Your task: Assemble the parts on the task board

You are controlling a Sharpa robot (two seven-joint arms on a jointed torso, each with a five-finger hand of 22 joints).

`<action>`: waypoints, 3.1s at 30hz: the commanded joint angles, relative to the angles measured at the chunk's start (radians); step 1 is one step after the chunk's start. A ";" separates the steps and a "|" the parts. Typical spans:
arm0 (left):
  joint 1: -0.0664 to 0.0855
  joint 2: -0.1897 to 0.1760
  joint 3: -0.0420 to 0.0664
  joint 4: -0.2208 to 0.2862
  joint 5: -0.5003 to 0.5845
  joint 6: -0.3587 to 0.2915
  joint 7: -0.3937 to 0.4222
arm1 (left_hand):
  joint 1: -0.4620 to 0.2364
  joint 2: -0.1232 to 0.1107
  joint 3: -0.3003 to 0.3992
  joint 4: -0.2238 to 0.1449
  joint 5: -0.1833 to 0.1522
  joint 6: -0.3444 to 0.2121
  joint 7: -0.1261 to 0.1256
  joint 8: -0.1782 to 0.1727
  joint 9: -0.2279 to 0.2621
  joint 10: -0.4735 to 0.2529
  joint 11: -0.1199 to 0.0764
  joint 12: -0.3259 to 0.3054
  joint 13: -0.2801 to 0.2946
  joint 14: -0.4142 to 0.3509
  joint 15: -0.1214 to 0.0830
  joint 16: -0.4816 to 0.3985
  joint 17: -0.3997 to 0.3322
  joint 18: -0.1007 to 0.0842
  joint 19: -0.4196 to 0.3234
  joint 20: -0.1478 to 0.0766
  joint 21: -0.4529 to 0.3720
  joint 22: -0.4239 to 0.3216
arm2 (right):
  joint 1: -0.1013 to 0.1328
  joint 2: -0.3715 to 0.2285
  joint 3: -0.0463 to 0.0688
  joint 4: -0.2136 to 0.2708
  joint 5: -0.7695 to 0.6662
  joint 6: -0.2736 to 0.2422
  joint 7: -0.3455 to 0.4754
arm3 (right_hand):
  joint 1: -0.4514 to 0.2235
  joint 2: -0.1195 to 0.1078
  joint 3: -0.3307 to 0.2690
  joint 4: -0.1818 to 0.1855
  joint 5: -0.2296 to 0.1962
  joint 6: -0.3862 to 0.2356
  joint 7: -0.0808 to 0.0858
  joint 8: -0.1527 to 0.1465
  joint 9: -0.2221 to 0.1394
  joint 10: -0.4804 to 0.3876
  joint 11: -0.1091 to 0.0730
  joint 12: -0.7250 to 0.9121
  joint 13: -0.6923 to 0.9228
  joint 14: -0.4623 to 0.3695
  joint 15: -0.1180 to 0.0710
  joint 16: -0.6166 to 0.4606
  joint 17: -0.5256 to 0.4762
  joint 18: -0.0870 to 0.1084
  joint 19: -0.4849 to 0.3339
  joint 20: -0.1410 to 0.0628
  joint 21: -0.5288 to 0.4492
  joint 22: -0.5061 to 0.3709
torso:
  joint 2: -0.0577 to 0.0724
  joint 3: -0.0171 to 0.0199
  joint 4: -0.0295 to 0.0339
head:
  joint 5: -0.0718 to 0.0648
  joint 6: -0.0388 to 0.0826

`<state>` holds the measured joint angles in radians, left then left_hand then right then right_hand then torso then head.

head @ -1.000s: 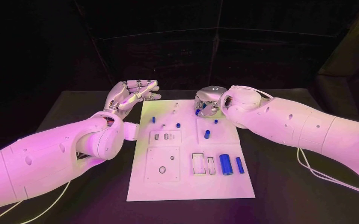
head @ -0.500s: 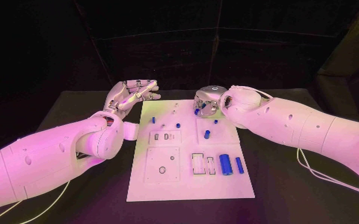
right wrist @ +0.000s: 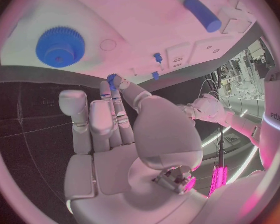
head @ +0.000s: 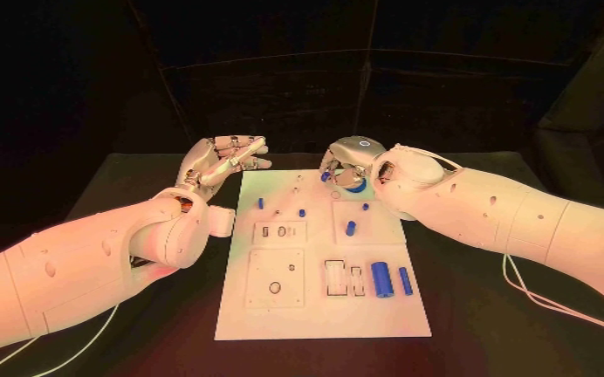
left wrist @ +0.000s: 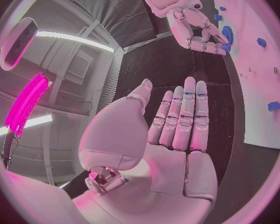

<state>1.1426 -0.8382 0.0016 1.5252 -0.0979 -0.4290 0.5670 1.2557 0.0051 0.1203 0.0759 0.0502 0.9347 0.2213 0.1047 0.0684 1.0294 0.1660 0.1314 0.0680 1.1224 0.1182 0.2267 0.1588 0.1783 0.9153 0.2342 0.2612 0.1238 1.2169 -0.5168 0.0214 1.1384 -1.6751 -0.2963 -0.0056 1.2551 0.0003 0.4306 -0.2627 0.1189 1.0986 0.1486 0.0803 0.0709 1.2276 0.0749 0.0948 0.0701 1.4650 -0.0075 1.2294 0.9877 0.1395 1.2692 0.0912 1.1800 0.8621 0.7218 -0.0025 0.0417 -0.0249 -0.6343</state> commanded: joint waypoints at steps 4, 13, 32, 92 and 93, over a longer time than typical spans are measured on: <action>0.002 0.004 0.001 -0.002 0.007 0.017 0.001 | 0.008 0.004 -0.001 -0.006 0.002 0.008 0.002 -0.005 -0.001 0.006 0.002 -0.004 -0.002 0.004 -0.001 -0.007 0.001 0.007 0.008 -0.002 0.005 0.001 | 0.002 0.040 0.001 -0.035 0.024 -0.080 0.019 | -0.001 -0.001 0.009 0.001 0.008 0.005 0.003 0.000 0.001 0.003 0.001 -0.007 -0.001 0.029 -0.004 0.009 0.003 -0.011 0.005 -0.001 0.008 0.005 | 0.006 0.0005 0.0039 | 0.001 0.002; 0.002 0.006 0.001 -0.001 0.009 0.019 0.000 | 0.008 0.004 -0.001 -0.006 0.002 0.008 0.002 -0.005 -0.001 0.006 0.002 -0.004 -0.002 0.004 -0.001 -0.007 0.001 0.007 0.008 -0.002 0.005 0.001 | 0.002 0.103 0.001 -0.102 0.025 -0.069 0.029 | -0.002 -0.001 0.010 0.003 0.009 0.005 0.003 0.000 0.001 0.003 0.002 -0.007 -0.002 0.029 -0.004 0.011 0.005 -0.011 0.004 -0.001 0.009 0.006 | 0.015 -0.0010 0.0112 | -0.004 0.005; 0.005 0.010 0.001 -0.006 0.010 0.023 -0.002 | 0.010 0.006 0.000 -0.008 0.002 0.009 0.002 -0.005 -0.001 0.007 0.002 -0.005 -0.002 0.005 -0.001 -0.007 0.002 0.006 0.009 -0.003 0.005 0.001 | 0.002 0.176 0.001 -0.194 0.025 -0.017 0.018 | -0.015 -0.007 0.013 0.012 0.007 0.003 0.005 -0.005 -0.001 0.000 0.004 -0.013 -0.002 0.027 -0.001 0.017 0.009 -0.011 0.000 0.002 0.014 0.009 | 0.020 -0.0024 0.0162 | 0.003 0.000; 0.008 0.006 0.001 -0.031 0.010 0.065 -0.019 | 0.015 0.011 0.002 -0.012 0.002 0.011 0.001 -0.008 -0.002 0.010 0.001 -0.009 -0.002 0.004 -0.001 -0.011 0.004 0.006 0.010 -0.003 0.005 -0.001 | 0.010 -0.122 -0.001 0.003 0.338 0.144 -0.184 | 0.033 -0.060 -0.454 0.318 0.125 -0.269 0.020 0.098 0.001 0.117 0.004 1.180 1.108 0.077 0.009 0.284 0.437 -0.059 0.101 0.016 0.211 0.308 | 0.018 -0.0002 -0.0101 | 0.005 0.010; 0.008 0.006 0.001 -0.032 0.010 0.065 -0.019 | 0.015 0.011 0.002 -0.012 0.002 0.011 0.001 -0.008 -0.002 0.010 0.001 -0.009 -0.002 0.004 -0.001 -0.011 0.004 0.006 0.010 -0.003 0.005 -0.001 | 0.010 -0.117 -0.001 -0.002 0.336 0.143 -0.183 | 0.043 -0.054 -0.451 0.313 0.118 -0.270 0.020 0.101 0.001 0.124 0.004 1.193 1.124 0.078 0.009 0.286 0.440 -0.060 0.103 0.016 0.214 0.312 | 0.018 -0.0007 -0.0097 | 0.005 0.009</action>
<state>1.1492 -0.8335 0.0015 1.4931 -0.0884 -0.3804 0.5463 1.2652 0.0146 0.1220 0.0686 0.0502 0.9402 0.2229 0.1009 0.0681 1.0328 0.1697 0.1276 0.0670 1.1223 0.1182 0.2198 0.1623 0.1779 0.9184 0.2311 0.2612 0.1236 1.2249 -0.6361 0.0204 1.1398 -1.3518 -0.1867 -0.1817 1.2946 -0.0531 -0.0206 0.0526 0.2375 0.8373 0.1702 0.1799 0.0722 1.3498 0.0788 1.2859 1.1917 1.4649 -0.0034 1.5122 1.3081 0.0997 1.3655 0.1089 1.3912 1.1728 0.7399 -0.0021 0.0306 -0.0197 -0.6244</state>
